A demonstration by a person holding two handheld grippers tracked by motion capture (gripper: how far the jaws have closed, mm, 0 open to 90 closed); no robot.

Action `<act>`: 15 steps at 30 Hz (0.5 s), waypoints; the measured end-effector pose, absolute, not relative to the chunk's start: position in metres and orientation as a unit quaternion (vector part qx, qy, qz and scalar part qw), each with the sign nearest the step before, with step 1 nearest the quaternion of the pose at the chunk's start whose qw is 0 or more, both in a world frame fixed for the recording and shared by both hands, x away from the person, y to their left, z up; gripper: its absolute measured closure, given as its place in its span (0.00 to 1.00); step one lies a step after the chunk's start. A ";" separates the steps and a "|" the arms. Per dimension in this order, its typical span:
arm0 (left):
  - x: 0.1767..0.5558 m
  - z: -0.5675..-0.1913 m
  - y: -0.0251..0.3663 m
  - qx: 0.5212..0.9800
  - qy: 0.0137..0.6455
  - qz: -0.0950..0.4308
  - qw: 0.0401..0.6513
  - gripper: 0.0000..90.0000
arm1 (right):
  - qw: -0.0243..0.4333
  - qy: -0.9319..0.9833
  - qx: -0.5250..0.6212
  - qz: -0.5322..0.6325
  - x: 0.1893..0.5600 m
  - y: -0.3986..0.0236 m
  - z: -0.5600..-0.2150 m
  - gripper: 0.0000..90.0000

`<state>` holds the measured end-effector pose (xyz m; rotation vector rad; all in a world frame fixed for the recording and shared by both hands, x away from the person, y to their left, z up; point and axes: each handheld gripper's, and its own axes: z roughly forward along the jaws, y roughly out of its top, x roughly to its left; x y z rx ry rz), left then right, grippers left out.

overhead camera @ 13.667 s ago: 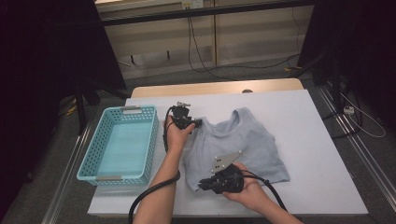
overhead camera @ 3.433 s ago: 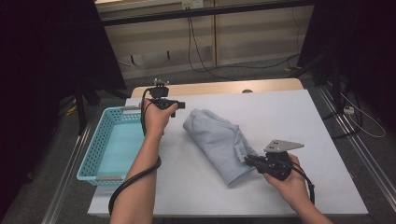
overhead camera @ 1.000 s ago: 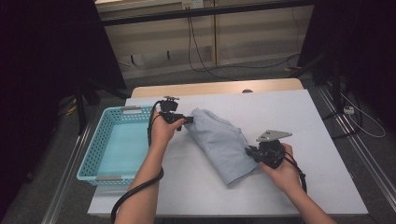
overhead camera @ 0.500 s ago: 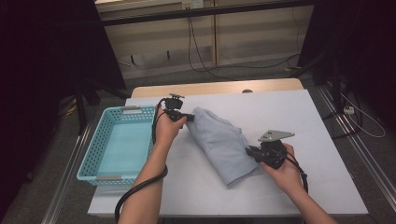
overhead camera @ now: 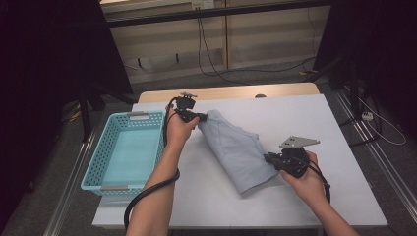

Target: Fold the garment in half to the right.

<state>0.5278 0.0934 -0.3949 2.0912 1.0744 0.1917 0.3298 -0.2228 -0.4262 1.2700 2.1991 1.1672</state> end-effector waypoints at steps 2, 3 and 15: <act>0.529 -0.398 0.092 0.821 0.422 0.079 0.375 0.93 | 0.174 0.773 0.449 0.413 0.332 -0.224 -0.429 0.95; 0.530 -0.400 0.093 0.819 0.426 0.080 0.376 0.93 | 0.174 0.773 0.449 0.412 0.334 -0.224 -0.430 0.95; 0.531 -0.403 0.095 0.821 0.430 0.075 0.368 0.91 | 0.181 0.778 0.446 0.403 0.346 -0.223 -0.439 0.94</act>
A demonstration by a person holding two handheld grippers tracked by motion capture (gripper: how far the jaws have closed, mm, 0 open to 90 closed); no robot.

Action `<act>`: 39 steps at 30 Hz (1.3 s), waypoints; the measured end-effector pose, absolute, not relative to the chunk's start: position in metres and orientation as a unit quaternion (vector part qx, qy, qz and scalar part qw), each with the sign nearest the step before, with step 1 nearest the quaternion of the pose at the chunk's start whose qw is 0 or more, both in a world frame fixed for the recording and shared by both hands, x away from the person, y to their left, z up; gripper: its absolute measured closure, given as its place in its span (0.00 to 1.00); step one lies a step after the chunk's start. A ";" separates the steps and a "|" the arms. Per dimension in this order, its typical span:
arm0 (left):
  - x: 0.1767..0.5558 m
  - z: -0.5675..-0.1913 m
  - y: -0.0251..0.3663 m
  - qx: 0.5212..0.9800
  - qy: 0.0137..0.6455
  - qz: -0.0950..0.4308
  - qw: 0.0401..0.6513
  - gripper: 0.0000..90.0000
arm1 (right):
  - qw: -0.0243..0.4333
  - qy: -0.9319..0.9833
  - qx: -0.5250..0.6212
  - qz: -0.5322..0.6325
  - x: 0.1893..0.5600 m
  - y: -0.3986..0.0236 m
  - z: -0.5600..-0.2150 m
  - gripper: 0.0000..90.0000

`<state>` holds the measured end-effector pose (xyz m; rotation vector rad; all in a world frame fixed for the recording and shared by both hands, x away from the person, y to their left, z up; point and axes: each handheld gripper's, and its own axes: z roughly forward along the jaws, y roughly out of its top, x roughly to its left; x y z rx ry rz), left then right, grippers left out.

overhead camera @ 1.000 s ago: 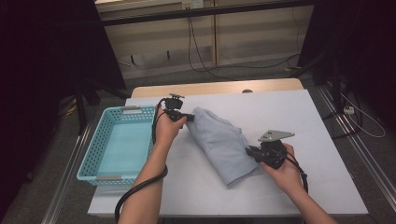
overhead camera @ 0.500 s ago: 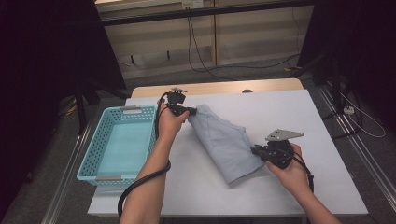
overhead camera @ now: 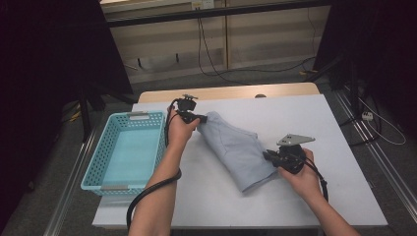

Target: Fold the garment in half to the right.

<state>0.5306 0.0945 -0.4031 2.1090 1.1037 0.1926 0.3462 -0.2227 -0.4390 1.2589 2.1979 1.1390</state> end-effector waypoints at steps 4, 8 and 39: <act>0.529 -0.400 0.098 0.820 0.429 0.081 0.370 0.90 | 0.182 0.777 0.444 0.407 0.350 -0.224 -0.440 0.94; 0.529 -0.402 0.100 0.822 0.429 0.081 0.366 0.90 | 0.184 0.777 0.443 0.408 0.351 -0.223 -0.440 0.94; 0.525 -0.396 0.105 0.816 0.442 0.089 0.363 0.83 | 0.174 0.776 0.446 0.410 0.356 -0.225 -0.441 0.91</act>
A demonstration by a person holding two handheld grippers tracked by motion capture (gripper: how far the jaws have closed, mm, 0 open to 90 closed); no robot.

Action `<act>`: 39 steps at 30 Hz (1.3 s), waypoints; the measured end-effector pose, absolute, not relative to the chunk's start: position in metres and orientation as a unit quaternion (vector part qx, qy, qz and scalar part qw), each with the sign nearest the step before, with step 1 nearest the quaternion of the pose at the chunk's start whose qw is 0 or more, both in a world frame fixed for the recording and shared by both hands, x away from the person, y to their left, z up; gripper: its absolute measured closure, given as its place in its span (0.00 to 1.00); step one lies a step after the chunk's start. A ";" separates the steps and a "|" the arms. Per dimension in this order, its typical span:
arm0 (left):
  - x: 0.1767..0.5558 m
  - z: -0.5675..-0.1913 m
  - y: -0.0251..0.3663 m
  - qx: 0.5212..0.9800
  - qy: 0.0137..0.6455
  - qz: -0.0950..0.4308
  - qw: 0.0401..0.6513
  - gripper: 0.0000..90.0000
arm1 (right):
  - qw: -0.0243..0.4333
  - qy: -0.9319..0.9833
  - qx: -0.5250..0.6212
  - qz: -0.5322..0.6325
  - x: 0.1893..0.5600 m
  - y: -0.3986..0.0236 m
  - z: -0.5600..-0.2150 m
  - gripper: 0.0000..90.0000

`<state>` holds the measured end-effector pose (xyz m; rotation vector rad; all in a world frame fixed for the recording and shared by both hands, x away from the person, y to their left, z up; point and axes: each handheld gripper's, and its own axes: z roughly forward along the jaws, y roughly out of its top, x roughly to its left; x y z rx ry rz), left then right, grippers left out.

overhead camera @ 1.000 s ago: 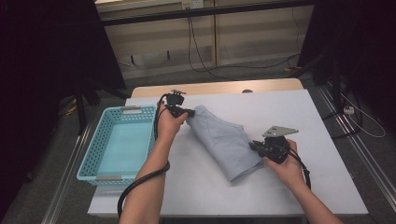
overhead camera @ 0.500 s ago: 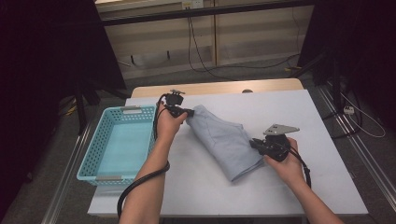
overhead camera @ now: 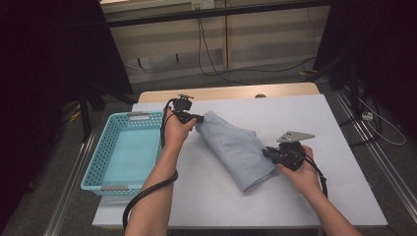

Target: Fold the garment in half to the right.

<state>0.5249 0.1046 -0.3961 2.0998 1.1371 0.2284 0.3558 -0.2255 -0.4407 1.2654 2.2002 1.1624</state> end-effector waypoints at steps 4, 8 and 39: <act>0.523 -0.395 0.107 0.817 0.443 0.089 0.358 0.79 | 0.163 0.782 0.441 0.410 0.355 -0.222 -0.441 0.93; 0.521 -0.394 0.107 0.816 0.443 0.091 0.360 0.70 | 0.163 0.785 0.441 0.404 0.355 -0.220 -0.443 0.92; 0.466 -0.391 0.114 0.813 0.437 0.083 0.376 0.22 | 0.157 0.754 0.455 0.446 0.342 -0.238 -0.433 0.31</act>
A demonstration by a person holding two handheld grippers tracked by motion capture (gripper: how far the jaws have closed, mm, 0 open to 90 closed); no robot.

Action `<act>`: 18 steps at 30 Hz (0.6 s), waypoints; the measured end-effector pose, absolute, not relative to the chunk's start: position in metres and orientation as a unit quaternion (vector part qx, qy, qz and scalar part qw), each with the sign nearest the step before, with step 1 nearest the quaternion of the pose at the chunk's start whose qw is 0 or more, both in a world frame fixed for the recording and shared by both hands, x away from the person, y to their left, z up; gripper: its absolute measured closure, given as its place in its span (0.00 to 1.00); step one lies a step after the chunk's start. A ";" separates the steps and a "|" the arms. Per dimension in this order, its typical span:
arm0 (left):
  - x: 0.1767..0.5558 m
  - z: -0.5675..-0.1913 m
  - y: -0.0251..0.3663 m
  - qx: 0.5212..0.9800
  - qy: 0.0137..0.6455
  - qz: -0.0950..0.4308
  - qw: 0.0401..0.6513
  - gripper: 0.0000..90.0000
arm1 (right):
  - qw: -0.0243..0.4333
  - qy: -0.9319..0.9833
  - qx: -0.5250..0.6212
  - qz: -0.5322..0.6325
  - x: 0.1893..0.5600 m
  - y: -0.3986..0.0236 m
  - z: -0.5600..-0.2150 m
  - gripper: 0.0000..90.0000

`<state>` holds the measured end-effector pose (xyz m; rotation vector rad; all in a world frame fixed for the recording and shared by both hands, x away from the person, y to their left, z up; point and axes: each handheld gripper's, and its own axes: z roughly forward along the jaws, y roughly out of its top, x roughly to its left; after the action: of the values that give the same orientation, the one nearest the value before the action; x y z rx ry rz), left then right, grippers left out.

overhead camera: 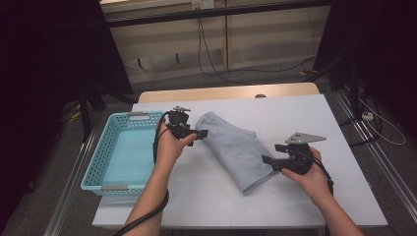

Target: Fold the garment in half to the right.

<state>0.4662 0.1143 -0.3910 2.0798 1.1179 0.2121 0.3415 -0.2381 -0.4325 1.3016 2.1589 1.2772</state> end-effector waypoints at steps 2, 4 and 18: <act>0.463 -0.391 0.113 0.812 0.434 0.082 0.381 0.21 | 0.160 0.755 0.451 0.448 0.341 -0.238 -0.432 0.28; 0.459 -0.391 0.112 0.815 0.430 0.081 0.380 0.20 | 0.162 0.757 0.450 0.445 0.341 -0.237 -0.432 0.25; 0.439 -0.394 0.105 0.816 0.420 0.071 0.391 0.17 | 0.164 0.753 0.445 0.456 0.336 -0.237 -0.430 0.17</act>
<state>0.4395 0.1048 -0.3942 2.0717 1.0676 0.1796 0.3356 -0.2367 -0.4299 1.2674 2.1473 1.2986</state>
